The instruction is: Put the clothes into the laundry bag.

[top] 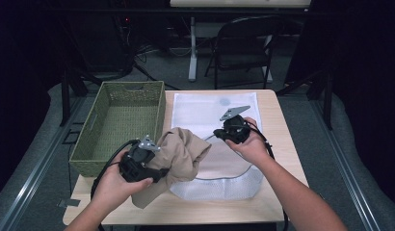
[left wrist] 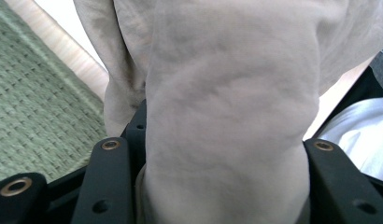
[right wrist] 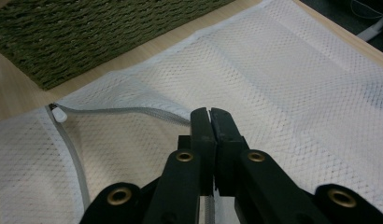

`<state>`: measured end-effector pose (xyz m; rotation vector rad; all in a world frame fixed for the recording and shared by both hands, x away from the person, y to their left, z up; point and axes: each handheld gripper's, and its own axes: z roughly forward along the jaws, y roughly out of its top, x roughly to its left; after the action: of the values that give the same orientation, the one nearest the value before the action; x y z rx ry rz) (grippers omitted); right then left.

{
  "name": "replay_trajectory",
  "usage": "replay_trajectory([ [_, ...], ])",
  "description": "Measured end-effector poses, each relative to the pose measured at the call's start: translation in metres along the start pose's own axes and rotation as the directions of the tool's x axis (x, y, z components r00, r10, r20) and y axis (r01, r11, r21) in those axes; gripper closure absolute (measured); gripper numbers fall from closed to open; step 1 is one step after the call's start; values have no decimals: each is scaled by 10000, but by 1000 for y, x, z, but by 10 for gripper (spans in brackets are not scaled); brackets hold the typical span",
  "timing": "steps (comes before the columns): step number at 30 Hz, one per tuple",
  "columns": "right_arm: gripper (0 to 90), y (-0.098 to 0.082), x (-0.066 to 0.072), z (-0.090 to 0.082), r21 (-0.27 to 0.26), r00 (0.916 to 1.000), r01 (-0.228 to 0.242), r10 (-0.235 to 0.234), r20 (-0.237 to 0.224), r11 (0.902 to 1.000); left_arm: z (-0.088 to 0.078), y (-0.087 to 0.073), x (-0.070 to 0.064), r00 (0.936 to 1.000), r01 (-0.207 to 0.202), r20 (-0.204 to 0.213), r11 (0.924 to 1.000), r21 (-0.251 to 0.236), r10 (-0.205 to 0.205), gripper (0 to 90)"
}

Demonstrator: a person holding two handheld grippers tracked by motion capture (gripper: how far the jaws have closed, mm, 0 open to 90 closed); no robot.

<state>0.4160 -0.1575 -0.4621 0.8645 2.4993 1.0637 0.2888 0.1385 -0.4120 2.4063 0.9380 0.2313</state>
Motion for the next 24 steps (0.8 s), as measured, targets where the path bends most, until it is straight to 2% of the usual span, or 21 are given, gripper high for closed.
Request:
replay_trajectory([
  [9, 888, 0, -1, 1, 87, 10000, -5, 5, -31, 10000, 9, 3, -10, 9994, -305, 150, 9995, 124, 304, 493],
  [12, 887, 0, -1, 1, 81, 10000, 1, -1, -36, 10000, 14, 4, -14, 9985, -417, 369, 9990, 132, 412, 492],
  [24, 887, 0, 0, 0, 10, 10000, 44, -44, -1, 10000, 29, 7, -27, 9951, -709, 711, 9973, 212, 693, 493],
])
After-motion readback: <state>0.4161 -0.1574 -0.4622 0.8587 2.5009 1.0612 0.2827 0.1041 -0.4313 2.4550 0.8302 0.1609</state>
